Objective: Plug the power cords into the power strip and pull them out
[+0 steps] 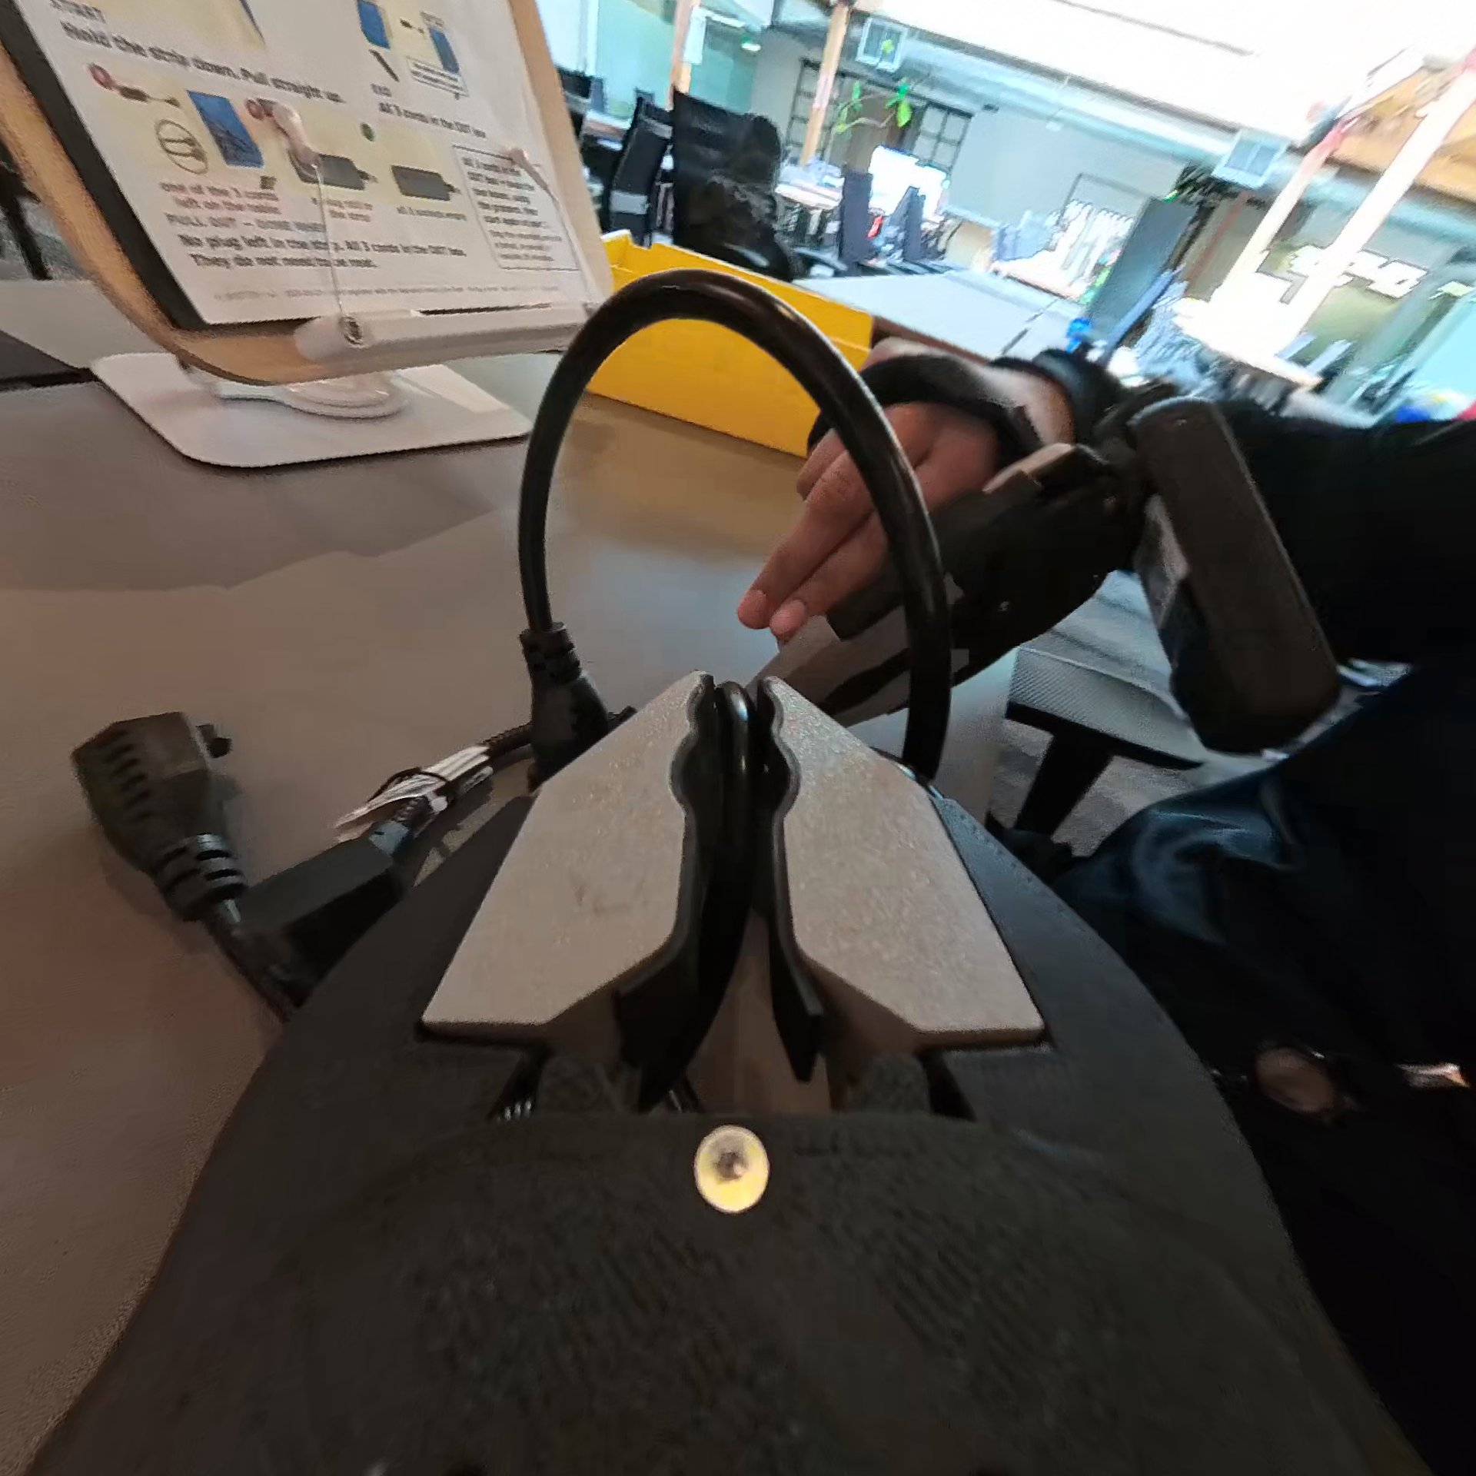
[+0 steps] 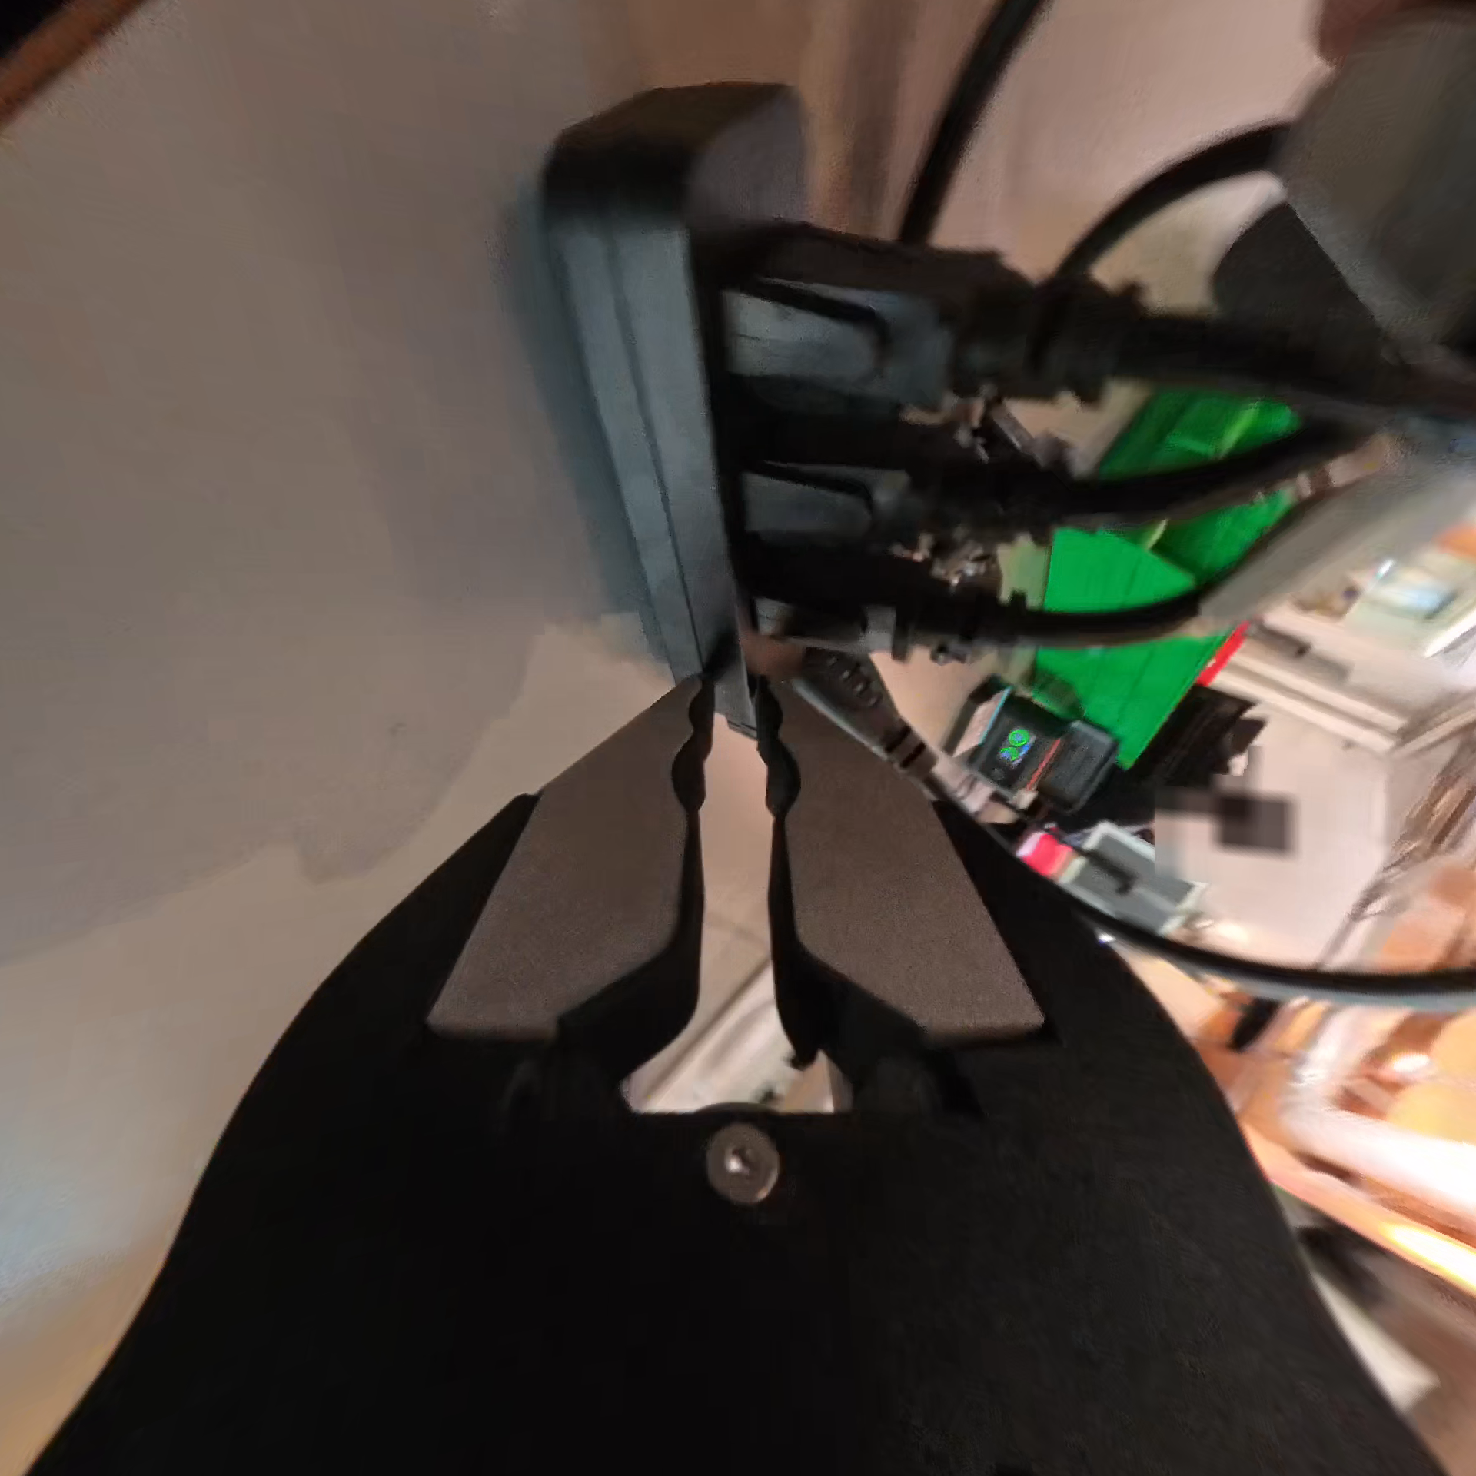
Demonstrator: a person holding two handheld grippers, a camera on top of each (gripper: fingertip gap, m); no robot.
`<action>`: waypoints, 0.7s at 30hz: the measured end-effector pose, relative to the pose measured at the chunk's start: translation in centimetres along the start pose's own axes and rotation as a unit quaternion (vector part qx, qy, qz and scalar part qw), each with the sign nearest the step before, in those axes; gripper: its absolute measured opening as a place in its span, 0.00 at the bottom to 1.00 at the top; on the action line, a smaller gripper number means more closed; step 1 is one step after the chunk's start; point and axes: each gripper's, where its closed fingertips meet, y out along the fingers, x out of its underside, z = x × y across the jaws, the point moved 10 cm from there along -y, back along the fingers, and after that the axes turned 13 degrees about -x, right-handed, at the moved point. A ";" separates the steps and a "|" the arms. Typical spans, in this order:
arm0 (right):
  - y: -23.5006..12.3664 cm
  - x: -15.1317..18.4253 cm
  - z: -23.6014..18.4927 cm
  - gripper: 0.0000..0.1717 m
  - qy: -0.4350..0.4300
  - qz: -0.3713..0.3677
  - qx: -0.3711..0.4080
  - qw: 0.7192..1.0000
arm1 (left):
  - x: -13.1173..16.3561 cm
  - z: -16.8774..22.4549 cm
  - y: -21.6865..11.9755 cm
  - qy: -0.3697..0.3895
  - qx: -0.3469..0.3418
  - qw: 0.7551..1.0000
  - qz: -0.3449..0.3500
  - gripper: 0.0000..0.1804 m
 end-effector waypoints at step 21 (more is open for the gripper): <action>0.3 8.1 -0.4 0.06 0.449 0.390 0.085 0.799 | -7.0 4.1 -10.3 -0.043 -0.171 0.982 0.073 0.38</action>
